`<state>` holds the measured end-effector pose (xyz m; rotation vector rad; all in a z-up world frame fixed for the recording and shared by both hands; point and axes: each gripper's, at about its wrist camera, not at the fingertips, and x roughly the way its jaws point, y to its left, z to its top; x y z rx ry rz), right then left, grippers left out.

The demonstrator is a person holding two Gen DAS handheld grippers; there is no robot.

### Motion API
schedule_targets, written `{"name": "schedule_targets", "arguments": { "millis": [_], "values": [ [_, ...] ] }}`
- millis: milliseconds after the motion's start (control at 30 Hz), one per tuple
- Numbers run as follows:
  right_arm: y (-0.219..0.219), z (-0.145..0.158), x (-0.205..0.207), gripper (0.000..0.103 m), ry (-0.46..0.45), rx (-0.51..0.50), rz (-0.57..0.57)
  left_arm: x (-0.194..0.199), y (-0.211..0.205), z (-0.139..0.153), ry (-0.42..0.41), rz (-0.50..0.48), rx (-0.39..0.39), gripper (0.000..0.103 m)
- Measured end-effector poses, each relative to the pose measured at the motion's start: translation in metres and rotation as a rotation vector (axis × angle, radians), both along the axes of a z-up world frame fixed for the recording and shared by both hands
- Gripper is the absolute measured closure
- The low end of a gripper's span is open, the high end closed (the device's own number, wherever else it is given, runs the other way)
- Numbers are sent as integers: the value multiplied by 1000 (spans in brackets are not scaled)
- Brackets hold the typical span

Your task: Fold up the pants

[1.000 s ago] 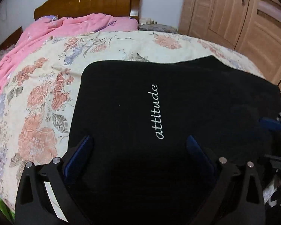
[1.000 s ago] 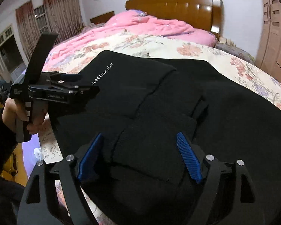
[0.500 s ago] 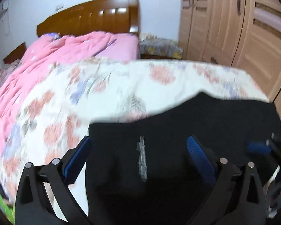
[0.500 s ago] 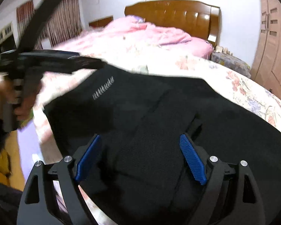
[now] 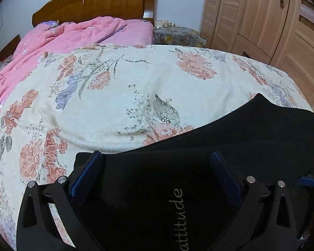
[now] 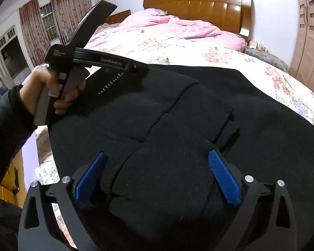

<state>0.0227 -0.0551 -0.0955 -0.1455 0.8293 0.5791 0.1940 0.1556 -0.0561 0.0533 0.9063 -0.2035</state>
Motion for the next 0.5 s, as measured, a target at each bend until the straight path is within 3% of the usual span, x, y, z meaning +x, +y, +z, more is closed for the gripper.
{"name": "schedule_targets", "arguments": {
  "millis": [100,233,333,400,500],
  "values": [
    [2,14,-4,8,2,-23,-41,-1,-2,1,-6,3,16,1],
    [11,43,-14,8,-95,-7,-7,-2,-4,2,-15,6,32,1],
    [24,32,-10,8,-60,-41,27,-3,-4,2,-17,6,33,1],
    [27,7,-5,8,-5,-99,18,-3,-4,2,-17,6,30,1],
    [17,2,-13,7,-54,-51,21,-3,-4,2,-19,5,22,1]
  ]
}}
